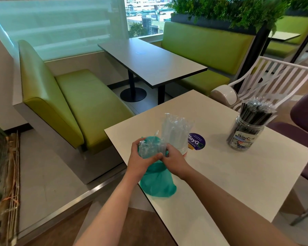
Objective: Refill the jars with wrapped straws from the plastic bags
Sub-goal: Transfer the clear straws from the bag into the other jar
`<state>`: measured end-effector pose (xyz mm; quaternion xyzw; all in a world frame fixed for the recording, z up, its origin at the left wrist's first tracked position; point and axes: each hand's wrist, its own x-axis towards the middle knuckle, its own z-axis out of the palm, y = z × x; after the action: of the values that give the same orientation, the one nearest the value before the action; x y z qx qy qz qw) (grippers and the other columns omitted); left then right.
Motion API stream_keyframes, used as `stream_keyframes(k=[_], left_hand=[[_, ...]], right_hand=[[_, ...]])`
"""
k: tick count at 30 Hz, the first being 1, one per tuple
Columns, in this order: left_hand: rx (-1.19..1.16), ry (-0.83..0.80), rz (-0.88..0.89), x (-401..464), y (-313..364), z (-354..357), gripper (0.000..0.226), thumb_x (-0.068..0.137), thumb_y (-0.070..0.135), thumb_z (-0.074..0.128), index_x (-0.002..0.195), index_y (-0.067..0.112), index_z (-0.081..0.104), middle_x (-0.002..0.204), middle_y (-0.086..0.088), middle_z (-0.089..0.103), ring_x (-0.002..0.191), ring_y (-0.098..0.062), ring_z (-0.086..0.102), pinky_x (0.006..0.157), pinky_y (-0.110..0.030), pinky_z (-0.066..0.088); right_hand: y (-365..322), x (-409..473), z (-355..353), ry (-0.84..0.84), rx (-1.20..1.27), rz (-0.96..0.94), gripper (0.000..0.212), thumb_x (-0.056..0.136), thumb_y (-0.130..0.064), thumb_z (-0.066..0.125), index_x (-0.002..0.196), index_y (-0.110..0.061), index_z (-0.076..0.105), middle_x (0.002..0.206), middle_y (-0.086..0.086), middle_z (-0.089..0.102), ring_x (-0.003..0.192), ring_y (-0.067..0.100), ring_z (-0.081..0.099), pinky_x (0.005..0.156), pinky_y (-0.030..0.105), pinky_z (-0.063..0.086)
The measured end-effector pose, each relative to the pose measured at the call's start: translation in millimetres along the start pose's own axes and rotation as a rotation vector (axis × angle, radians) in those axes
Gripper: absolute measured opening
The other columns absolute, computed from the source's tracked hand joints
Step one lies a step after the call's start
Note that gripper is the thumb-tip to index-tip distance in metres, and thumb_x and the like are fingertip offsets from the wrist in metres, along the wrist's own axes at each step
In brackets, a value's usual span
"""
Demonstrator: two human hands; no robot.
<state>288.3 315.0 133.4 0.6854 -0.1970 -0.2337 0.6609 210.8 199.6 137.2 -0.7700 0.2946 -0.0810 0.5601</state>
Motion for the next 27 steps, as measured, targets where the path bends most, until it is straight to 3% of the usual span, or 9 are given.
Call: stream_keyframes(k=[7,12,16,17,20,21,24,27], left_hand=[[-0.037,0.128,-0.028,5.1,-0.7,-1.5,0.046,0.08,0.029,0.079,0.117,0.026,0.051,0.108,0.005,0.064,0.094,-0.011,0.066,0.066,-0.019,0.054],[0.043,0.188,-0.007,11.9,-2.0,0.8,0.044,0.082,0.031,0.077,0.115,0.027,0.049,0.105,0.01,0.062,0.095,-0.008,0.064,0.071,-0.022,0.054],[0.186,0.224,0.013,20.6,-3.3,4.1,0.043,0.081,0.033,0.078,0.112,0.027,0.049,0.104,0.011,0.061,0.097,-0.012,0.062,0.082,-0.033,0.056],[0.236,0.23,0.019,22.5,-2.4,5.3,0.043,0.082,0.033,0.077,0.112,0.028,0.047,0.104,0.011,0.059,0.096,-0.012,0.061,0.08,-0.03,0.054],[0.38,0.235,-0.003,27.8,1.9,8.6,0.042,0.084,0.034,0.075,0.112,0.03,0.044,0.106,0.009,0.056,0.093,-0.014,0.058,0.075,-0.028,0.048],[0.426,0.242,-0.017,30.0,1.6,9.1,0.043,0.084,0.036,0.074,0.113,0.03,0.044,0.108,0.008,0.057,0.093,-0.015,0.057,0.076,-0.029,0.049],[0.541,0.279,-0.044,36.6,-1.9,9.8,0.047,0.084,0.041,0.072,0.12,0.028,0.044,0.116,0.005,0.059,0.1,-0.021,0.059,0.085,-0.041,0.054],[0.583,0.277,-0.068,40.4,-4.9,12.8,0.049,0.084,0.042,0.072,0.122,0.029,0.044,0.119,0.005,0.058,0.102,-0.021,0.06,0.086,-0.045,0.055]], right_hand=[[-5.6,-5.2,-9.8,-0.082,0.167,-0.001,0.03,0.097,-0.028,0.055,0.125,-0.025,0.046,0.126,0.001,0.055,0.112,0.014,0.057,0.091,0.027,0.053],[-19.5,-2.5,-16.3,0.085,-0.179,-0.148,0.039,0.099,-0.035,0.05,0.131,-0.015,0.044,0.123,0.002,0.044,0.118,0.018,0.043,0.107,0.037,0.038],[-47.3,-1.2,-35.9,0.136,-0.087,-0.22,0.041,0.098,-0.039,0.049,0.13,-0.014,0.043,0.114,0.001,0.061,0.109,0.019,0.057,0.099,0.042,0.047],[-55.5,-0.5,-41.4,0.17,-0.057,-0.239,0.04,0.098,-0.039,0.048,0.13,-0.015,0.043,0.108,-0.002,0.065,0.104,0.016,0.06,0.096,0.04,0.049],[-82.3,2.0,-63.3,0.305,0.028,-0.29,0.035,0.099,-0.036,0.048,0.127,-0.014,0.044,0.092,-0.011,0.065,0.086,0.002,0.061,0.079,0.014,0.049],[-90.6,2.2,-72.0,0.348,0.063,-0.309,0.035,0.099,-0.035,0.048,0.126,-0.013,0.045,0.093,-0.01,0.066,0.086,0.002,0.061,0.078,0.014,0.049],[-108.3,3.8,-93.8,0.454,0.137,-0.339,0.032,0.099,-0.037,0.048,0.123,-0.016,0.045,0.1,-0.001,0.069,0.094,0.012,0.063,0.088,0.034,0.052],[-111.1,7.8,-99.9,0.482,0.077,-0.34,0.036,0.098,-0.041,0.048,0.123,-0.015,0.043,0.109,0.001,0.068,0.098,0.016,0.062,0.088,0.046,0.054]])
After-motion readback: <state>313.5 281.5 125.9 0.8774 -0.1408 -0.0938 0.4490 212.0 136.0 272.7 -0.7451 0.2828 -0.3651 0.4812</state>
